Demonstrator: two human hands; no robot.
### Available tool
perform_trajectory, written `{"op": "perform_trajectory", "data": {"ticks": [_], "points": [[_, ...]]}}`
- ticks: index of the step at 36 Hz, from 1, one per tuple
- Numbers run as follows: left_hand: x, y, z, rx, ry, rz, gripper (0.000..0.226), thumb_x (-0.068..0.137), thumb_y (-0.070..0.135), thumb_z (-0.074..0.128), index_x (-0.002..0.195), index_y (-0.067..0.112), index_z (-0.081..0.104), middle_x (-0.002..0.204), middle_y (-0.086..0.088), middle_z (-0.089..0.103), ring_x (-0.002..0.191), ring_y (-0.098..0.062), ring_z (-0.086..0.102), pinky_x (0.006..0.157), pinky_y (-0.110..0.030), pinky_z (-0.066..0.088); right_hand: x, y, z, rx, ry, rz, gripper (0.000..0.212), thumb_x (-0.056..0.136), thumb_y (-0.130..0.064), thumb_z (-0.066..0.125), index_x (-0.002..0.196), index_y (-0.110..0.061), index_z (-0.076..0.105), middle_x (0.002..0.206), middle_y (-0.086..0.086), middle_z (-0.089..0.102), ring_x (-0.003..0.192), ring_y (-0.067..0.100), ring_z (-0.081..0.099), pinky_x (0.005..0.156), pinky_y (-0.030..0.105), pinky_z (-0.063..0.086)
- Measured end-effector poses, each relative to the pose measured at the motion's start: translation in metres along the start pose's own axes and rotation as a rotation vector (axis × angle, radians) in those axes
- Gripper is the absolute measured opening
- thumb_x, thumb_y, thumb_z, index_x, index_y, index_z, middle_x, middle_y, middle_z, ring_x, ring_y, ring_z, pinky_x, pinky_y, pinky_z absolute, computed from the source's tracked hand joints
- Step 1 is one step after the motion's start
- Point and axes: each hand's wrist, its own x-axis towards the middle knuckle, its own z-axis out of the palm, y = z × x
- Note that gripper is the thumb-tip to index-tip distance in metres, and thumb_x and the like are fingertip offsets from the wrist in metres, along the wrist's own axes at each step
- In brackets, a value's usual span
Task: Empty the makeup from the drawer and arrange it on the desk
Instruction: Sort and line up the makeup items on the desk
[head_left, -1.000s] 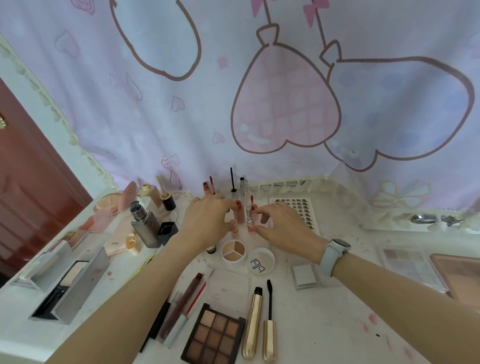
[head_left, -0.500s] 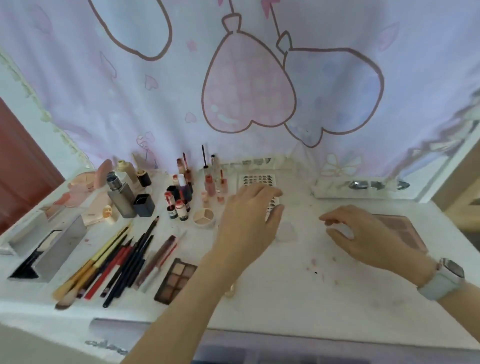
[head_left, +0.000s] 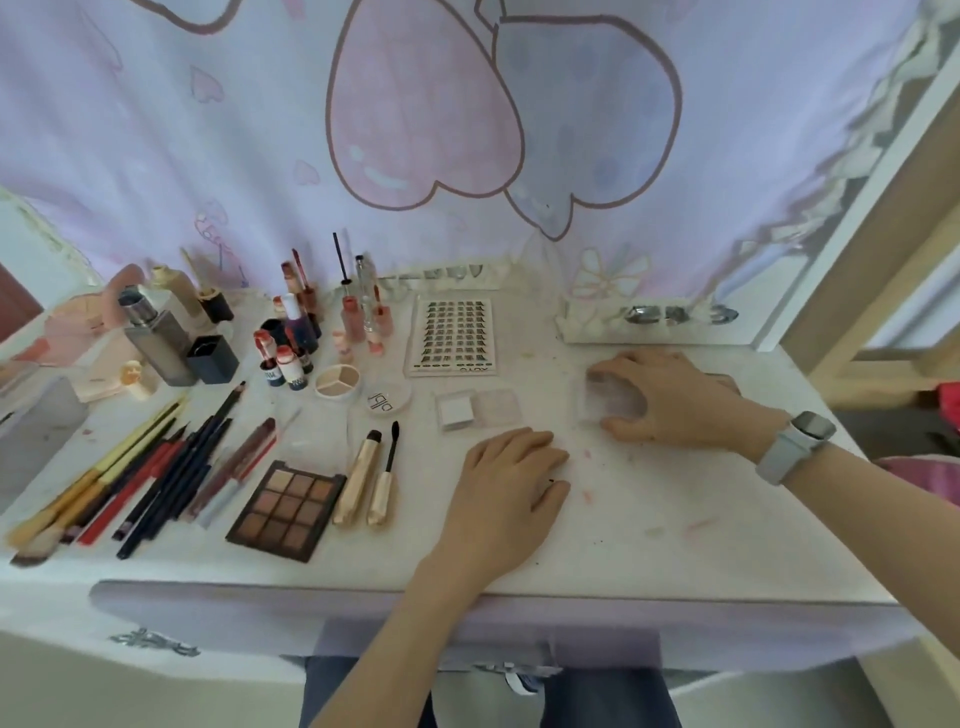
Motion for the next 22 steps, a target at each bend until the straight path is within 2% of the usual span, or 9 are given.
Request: {"op": "perform_trajectory", "data": {"ticks": [3, 5, 7, 9, 11, 14, 17, 19, 22], "points": [[0.001, 0.001, -0.006, -0.163, -0.016, -0.077, 0.032, 0.095, 0.033, 0.050, 0.125, 0.024, 0.057, 0.130, 0.011, 0.055, 0.126, -0.006, 0.042, 0.106, -0.019, 0.023, -0.016, -0.015, -0.002, 0.329, 0.125, -0.032, 0.060, 0.075, -0.045, 0.066, 0.129, -0.034, 0.043, 0.122, -0.007, 0.049, 0.117, 0.009, 0.042, 0.098, 0.021, 0.029], [0.002, 0.003, -0.015, -0.430, 0.004, -0.189, 0.029, 0.095, 0.034, 0.049, 0.121, 0.026, 0.059, 0.121, 0.012, 0.061, 0.113, 0.000, 0.053, 0.098, -0.018, 0.038, -0.031, -0.027, -0.003, 0.487, 0.169, -0.083, 0.066, 0.072, -0.048, 0.066, 0.130, -0.043, 0.035, 0.125, -0.011, 0.046, 0.119, 0.005, 0.043, 0.101, 0.024, 0.034], [0.003, 0.007, -0.025, -0.759, -0.021, -0.268, 0.031, 0.094, 0.043, 0.044, 0.118, 0.029, 0.059, 0.115, 0.011, 0.065, 0.104, 0.003, 0.059, 0.087, -0.011, 0.043, -0.044, -0.041, -0.003, 0.551, 0.208, -0.138, 0.074, 0.071, -0.052, 0.067, 0.132, -0.051, 0.025, 0.127, -0.019, 0.042, 0.120, -0.005, 0.038, 0.102, 0.016, 0.031], [0.006, 0.009, -0.032, -1.051, -0.094, -0.273, 0.048, 0.088, 0.058, 0.042, 0.120, 0.027, 0.058, 0.116, 0.006, 0.067, 0.107, -0.007, 0.062, 0.090, -0.019, 0.047, -0.052, -0.053, -0.003, 0.638, 0.225, -0.189, 0.086, 0.069, -0.050, 0.069, 0.137, -0.052, 0.017, 0.132, -0.025, 0.038, 0.124, -0.006, 0.036, 0.103, 0.008, 0.025], [0.008, 0.012, -0.036, -1.180, -0.175, -0.231, 0.061, 0.083, 0.063, 0.049, 0.126, 0.021, 0.055, 0.122, -0.001, 0.064, 0.113, -0.020, 0.060, 0.095, -0.033, 0.048, -0.055, -0.061, -0.002, 0.705, 0.233, -0.228, 0.095, 0.069, -0.047, 0.072, 0.141, -0.051, 0.011, 0.136, -0.028, 0.036, 0.130, -0.002, 0.035, 0.106, 0.010, 0.023], [0.011, 0.018, -0.039, -1.249, -0.238, -0.236, 0.077, 0.072, 0.065, 0.064, 0.126, 0.010, 0.054, 0.122, -0.008, 0.062, 0.113, -0.027, 0.060, 0.093, -0.037, 0.049, -0.054, -0.069, -0.002, 0.689, 0.270, -0.267, 0.102, 0.070, -0.042, 0.075, 0.143, -0.046, 0.005, 0.140, -0.031, 0.032, 0.134, -0.002, 0.030, 0.106, 0.009, 0.020], [0.013, 0.018, -0.039, -1.202, -0.156, -0.229, 0.067, 0.069, 0.056, 0.072, 0.125, 0.023, 0.055, 0.122, 0.003, 0.063, 0.112, -0.019, 0.061, 0.088, -0.029, 0.051, -0.054, -0.068, -0.004, 0.619, 0.251, -0.283, 0.097, 0.075, -0.039, 0.072, 0.145, -0.043, 0.003, 0.150, -0.024, 0.021, 0.139, -0.001, 0.021, 0.108, 0.009, 0.017], [0.013, 0.016, -0.040, -1.123, -0.081, -0.203, 0.067, 0.067, 0.040, 0.076, 0.128, 0.034, 0.048, 0.125, 0.009, 0.060, 0.115, -0.009, 0.058, 0.088, -0.020, 0.049, -0.056, -0.064, -0.005, 0.644, 0.203, -0.263, 0.086, 0.081, -0.030, 0.067, 0.146, -0.035, 0.010, 0.153, -0.018, 0.018, 0.140, 0.002, 0.019, 0.111, 0.015, 0.019], [0.013, 0.014, -0.042, -0.881, 0.028, -0.146, 0.086, 0.063, 0.028, 0.080, 0.136, 0.034, 0.035, 0.135, 0.010, 0.046, 0.124, 0.000, 0.045, 0.100, -0.016, 0.039, -0.056, -0.062, -0.014, 0.953, 0.118, -0.138, 0.055, 0.087, -0.026, 0.059, 0.136, -0.027, 0.035, 0.146, -0.007, 0.037, 0.130, 0.006, 0.041, 0.108, 0.031, 0.036]]}}
